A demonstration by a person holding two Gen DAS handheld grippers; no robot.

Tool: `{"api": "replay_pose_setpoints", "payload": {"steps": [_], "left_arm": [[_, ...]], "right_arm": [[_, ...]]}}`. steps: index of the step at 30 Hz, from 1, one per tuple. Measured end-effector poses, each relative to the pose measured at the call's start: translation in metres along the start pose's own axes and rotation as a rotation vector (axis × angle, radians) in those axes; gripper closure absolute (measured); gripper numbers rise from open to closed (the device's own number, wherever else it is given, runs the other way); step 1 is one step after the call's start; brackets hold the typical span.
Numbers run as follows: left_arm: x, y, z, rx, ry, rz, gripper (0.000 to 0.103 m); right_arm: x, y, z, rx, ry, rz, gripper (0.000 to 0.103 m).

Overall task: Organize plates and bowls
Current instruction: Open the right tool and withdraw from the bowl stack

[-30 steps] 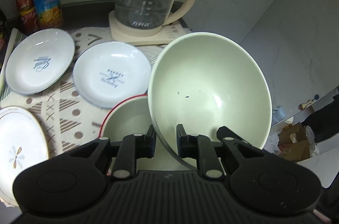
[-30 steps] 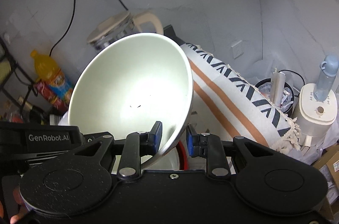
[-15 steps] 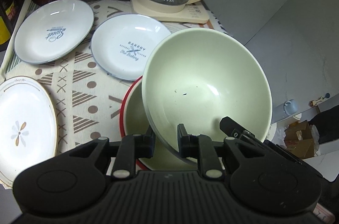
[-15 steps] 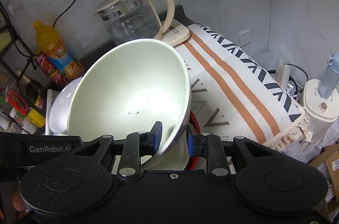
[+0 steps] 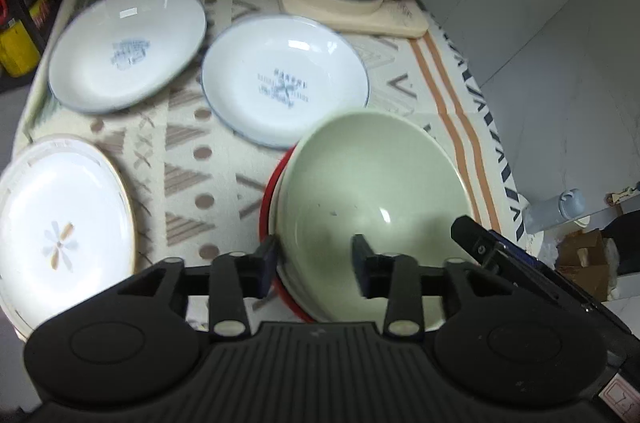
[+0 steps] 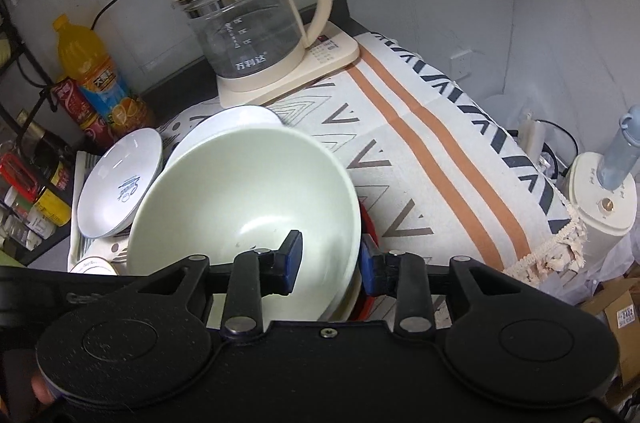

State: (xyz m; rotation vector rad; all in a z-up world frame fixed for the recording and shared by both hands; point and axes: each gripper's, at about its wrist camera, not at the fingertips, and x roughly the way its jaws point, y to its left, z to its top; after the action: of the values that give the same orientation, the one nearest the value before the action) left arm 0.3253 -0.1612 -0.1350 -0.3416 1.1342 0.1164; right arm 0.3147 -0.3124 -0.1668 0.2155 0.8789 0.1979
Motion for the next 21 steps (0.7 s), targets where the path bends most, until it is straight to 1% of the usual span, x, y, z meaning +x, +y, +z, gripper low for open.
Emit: {"api": "replay_pose_setpoints", "payload": {"steps": [3,6,9,11,12,13,14,15,16,18,20,21], "left_arm": [[-0.012,-0.001,0.003,0.006,-0.023,-0.001,0.057],[-0.026,-0.001,0.006,0.02,-0.063,0.004,0.051],[-0.038,0.004,0.005,0.008,-0.083,0.007,0.047],[-0.044,0.007,0.003,0.002,-0.095,0.012,0.042],[-0.048,0.01,0.001,-0.001,-0.105,0.015,0.038],[-0.051,0.012,-0.001,-0.004,-0.117,0.02,0.033],[-0.055,0.015,-0.003,-0.009,-0.126,0.024,0.03],[-0.058,0.018,-0.005,-0.018,-0.13,0.027,0.025],[-0.062,0.021,-0.006,-0.028,-0.131,0.028,0.02],[-0.07,0.028,-0.011,-0.038,-0.134,0.024,0.02],[-0.079,0.037,-0.017,-0.046,-0.143,0.028,0.019],[-0.084,0.042,-0.02,-0.049,-0.146,0.033,0.019]], "right_arm": [[-0.004,-0.002,0.001,0.004,-0.01,0.004,0.071],[-0.01,-0.003,0.004,0.015,-0.02,0.009,0.07],[-0.018,-0.001,0.004,0.014,-0.035,0.016,0.065],[-0.024,0.001,0.003,0.009,-0.047,0.022,0.059],[-0.028,0.002,0.002,0.007,-0.053,0.024,0.057],[-0.031,0.004,0.001,0.005,-0.06,0.025,0.053],[-0.034,0.005,0.0,0.004,-0.065,0.026,0.05],[-0.036,0.006,-0.001,0.005,-0.068,0.027,0.048],[-0.039,0.007,-0.002,0.006,-0.069,0.03,0.045],[-0.044,0.01,-0.005,0.008,-0.068,0.044,0.039],[-0.05,0.016,-0.009,0.006,-0.073,0.054,0.02],[-0.053,0.019,-0.01,0.003,-0.081,0.057,0.016]]}}
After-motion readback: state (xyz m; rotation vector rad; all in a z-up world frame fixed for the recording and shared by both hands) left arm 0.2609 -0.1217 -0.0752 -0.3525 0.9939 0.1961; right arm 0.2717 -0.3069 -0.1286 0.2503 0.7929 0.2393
